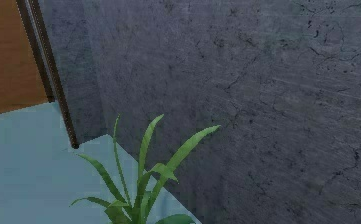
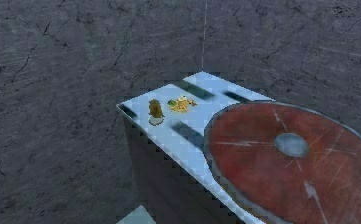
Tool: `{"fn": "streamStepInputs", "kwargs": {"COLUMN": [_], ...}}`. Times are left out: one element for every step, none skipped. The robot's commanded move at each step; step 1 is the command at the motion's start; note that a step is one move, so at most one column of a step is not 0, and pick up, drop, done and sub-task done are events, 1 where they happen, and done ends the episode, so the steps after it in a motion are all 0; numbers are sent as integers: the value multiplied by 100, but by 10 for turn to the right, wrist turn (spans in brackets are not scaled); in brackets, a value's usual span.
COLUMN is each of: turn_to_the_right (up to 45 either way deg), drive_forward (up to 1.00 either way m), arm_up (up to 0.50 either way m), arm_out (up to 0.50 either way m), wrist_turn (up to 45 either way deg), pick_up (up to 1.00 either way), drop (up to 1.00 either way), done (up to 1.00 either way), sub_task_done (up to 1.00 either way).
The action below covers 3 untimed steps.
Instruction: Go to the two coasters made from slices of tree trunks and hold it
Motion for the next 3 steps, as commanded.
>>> {"fn": "streamStepInputs", "kwargs": {"turn_to_the_right": [0, 0, 0], "drive_forward": [0, 0, 0], "arm_up": [50, 38, 0], "arm_out": [0, 0, 36], "wrist_turn": [0, 0, 0], "pick_up": [0, 0, 0], "drop": [0, 0, 0], "done": [0, 0, 0], "sub_task_done": [0, 0, 0]}}
